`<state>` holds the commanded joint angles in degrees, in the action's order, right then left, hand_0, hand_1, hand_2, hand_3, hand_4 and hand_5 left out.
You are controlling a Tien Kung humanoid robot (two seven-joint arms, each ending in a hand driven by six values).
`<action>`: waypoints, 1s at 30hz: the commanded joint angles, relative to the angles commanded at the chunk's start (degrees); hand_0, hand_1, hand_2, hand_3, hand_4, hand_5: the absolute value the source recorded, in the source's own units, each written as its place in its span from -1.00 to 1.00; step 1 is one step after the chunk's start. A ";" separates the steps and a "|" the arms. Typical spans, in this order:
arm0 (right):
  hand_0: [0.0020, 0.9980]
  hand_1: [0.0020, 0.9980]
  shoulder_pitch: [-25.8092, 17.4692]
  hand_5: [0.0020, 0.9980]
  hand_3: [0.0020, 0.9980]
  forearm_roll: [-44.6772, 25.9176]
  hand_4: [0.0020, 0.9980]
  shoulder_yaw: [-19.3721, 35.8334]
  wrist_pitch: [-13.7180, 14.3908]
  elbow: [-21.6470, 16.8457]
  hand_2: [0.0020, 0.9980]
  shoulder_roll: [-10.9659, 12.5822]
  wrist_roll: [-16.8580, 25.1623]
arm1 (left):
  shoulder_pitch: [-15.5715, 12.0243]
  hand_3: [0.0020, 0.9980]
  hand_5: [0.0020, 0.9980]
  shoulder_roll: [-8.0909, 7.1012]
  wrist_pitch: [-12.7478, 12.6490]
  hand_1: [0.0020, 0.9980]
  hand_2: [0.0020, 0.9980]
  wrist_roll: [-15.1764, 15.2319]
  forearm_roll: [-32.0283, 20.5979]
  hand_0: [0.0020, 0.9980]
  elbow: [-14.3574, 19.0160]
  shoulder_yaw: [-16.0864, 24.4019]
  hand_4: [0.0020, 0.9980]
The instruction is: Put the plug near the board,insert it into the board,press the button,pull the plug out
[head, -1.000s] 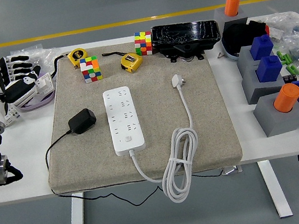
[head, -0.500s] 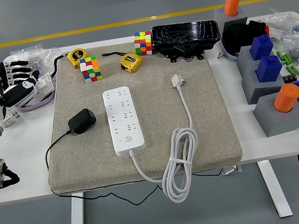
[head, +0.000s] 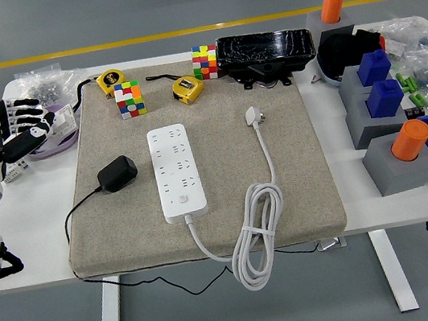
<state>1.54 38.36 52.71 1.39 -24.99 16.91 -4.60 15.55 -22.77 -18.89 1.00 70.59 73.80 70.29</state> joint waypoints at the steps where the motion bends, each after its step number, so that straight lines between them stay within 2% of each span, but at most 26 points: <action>1: 0.34 0.36 0.05 0.07 0.20 -0.05 0.87 -0.16 -0.02 0.00 0.39 0.02 -0.02 | -0.14 0.14 -0.60 0.00 -0.01 0.10 0.10 0.01 0.03 -0.03 0.02 0.22 0.53; 16: 0.34 0.36 -0.72 0.07 0.20 0.08 0.87 -0.16 0.16 -0.39 0.38 0.86 0.19 | -1.14 0.14 -0.58 0.41 0.38 0.11 0.10 0.14 0.12 -0.04 0.40 1.36 0.53; 30: 0.34 0.36 -0.32 0.07 0.19 0.19 0.87 0.45 0.16 -0.43 0.38 0.79 0.11 | -0.60 0.14 -0.58 0.67 0.51 0.10 0.10 0.07 0.34 -0.04 0.89 2.36 0.53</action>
<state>1.22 38.55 53.17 1.55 -25.42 17.70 -4.49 14.95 -22.10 -18.38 1.07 70.93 74.70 72.64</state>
